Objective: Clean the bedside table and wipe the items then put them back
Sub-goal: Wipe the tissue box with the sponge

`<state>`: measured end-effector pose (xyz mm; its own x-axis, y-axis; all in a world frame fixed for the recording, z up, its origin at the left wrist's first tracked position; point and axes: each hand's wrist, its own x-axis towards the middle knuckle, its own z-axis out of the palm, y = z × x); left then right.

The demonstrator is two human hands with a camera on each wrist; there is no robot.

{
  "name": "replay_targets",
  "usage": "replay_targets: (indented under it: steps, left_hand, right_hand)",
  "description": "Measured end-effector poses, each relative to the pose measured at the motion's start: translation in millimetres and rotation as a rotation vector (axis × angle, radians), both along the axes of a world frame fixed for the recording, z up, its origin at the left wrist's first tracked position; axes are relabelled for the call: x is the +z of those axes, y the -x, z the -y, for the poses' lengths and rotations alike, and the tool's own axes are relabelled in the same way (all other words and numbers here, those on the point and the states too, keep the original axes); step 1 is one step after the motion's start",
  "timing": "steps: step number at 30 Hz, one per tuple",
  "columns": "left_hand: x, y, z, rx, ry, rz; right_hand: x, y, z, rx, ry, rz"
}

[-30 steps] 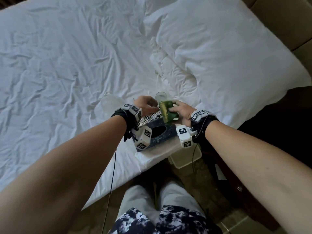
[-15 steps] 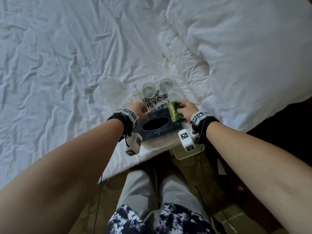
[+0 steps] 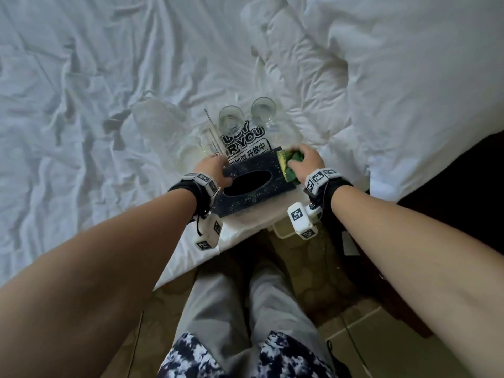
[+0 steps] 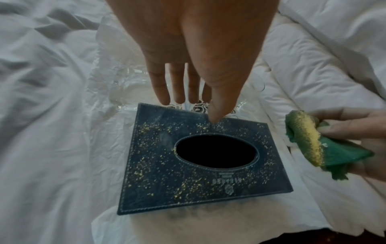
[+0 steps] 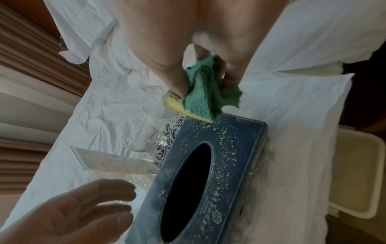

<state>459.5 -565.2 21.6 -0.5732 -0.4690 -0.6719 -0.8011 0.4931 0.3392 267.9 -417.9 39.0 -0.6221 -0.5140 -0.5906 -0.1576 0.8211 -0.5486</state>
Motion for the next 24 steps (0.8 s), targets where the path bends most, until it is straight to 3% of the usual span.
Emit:
replay_targets:
  steps: [6,13,19,24]
  left_hand:
    - [-24.8,-16.2,-8.9,-0.028,0.072,0.039]
    - [-42.6,-29.5,-33.5,-0.118,0.158,0.151]
    - [-63.6,-36.3,-59.5,-0.186,0.293,0.112]
    - [-71.4,-33.9,-66.5,-0.207,0.338,0.086]
  right_hand:
    - [-21.0,-2.5,-0.5,0.023,0.014,-0.212]
    - [-35.1,0.8,11.4,0.137,0.019,-0.288]
    - [-49.6,11.5,18.8,0.330,0.117,-0.364]
    - [-57.4,16.1,16.3,0.502,0.089,-0.384]
